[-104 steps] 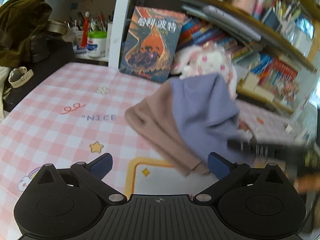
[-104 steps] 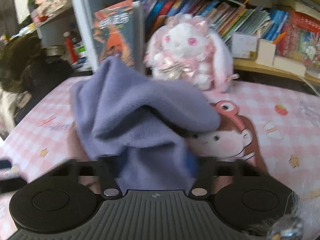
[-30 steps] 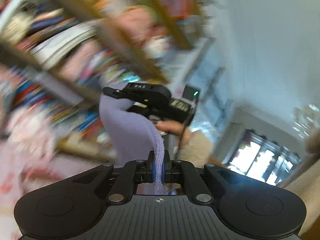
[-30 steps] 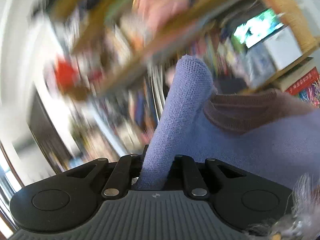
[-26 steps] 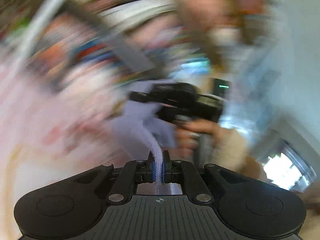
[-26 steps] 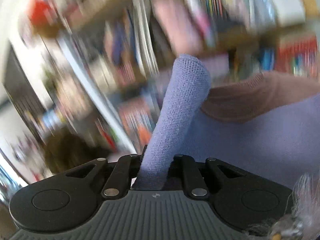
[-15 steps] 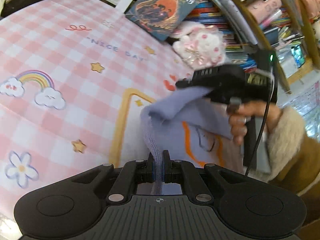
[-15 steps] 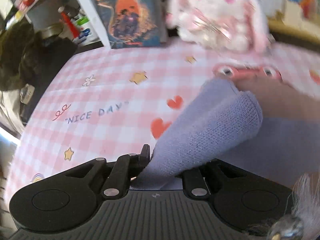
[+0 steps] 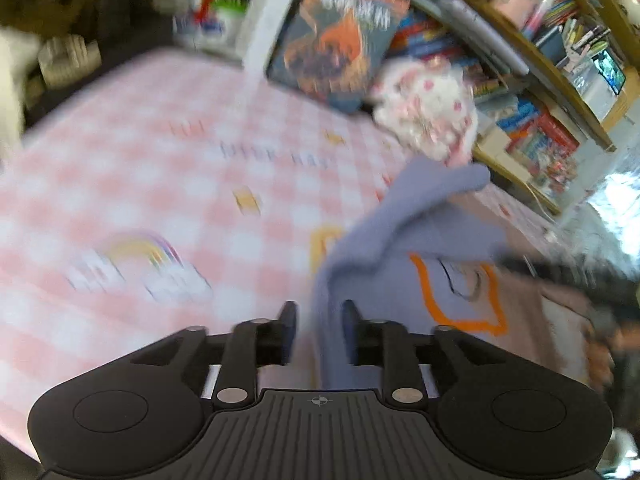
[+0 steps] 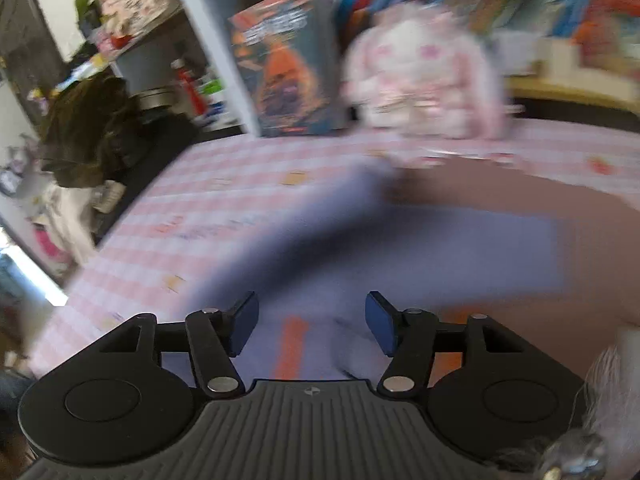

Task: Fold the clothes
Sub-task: 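Lift the sweater with both tools and shake it open above the table, then lay the sweater flat on the table and open both tools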

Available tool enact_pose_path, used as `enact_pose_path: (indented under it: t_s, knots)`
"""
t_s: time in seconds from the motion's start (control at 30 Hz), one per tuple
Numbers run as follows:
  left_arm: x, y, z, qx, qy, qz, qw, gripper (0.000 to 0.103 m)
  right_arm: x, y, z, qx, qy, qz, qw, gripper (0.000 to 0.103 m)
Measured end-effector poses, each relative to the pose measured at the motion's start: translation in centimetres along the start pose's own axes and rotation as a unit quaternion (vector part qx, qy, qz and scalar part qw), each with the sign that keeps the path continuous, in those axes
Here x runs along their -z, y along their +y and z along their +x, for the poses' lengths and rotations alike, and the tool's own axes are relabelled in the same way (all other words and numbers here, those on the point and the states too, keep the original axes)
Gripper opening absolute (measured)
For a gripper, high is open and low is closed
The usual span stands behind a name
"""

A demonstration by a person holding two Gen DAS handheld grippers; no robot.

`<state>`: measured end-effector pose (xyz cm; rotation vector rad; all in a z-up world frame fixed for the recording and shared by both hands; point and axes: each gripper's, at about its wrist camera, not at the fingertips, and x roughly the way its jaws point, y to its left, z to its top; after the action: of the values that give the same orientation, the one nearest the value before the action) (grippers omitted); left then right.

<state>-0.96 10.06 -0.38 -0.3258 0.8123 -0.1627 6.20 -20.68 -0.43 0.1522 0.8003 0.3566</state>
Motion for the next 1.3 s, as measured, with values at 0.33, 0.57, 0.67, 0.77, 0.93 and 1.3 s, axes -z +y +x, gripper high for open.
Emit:
enact_pose_path:
  t_s: [0.33, 0.57, 0.67, 0.77, 0.93, 1.3]
  knots:
    - [-1.8, -11.5, 4.1, 0.066, -0.014, 0.145, 0.9870, 0.035, 7.1, -6.8, -6.7, 0.163, -0.013, 0.030, 0.986, 0.058]
    - [0.3, -21.0, 10.6, 0.090, 0.021, 0.276, 0.9566, 0.036, 10.4, -6.9, -7.8, 0.163, 0.013, 0.005, 0.987, 0.053]
    - [0.7, -24.1, 13.8, 0.067, 0.026, 0.325, 0.9431, 0.037, 11.4, -6.9, -8.3, 0.162, 0.019, -0.010, 0.987, 0.052]
    - [0.6, -25.9, 17.3, 0.033, 0.032, 0.353, 0.9346, 0.037, 12.1, -7.4, -8.7, 0.152, 0.027, -0.014, 0.988, 0.050]
    - [1.1, -28.4, 20.3, 0.000, 0.019, 0.393, 0.9193, 0.054, 12.7, -7.7, -9.2, 0.138, 0.030, -0.017, 0.990, 0.050]
    - [-1.3, -27.4, 20.1, 0.010, -0.012, 0.387, 0.9221, 0.004, 12.7, -7.5, -9.2, 0.150, 0.028, 0.002, 0.988, 0.050]
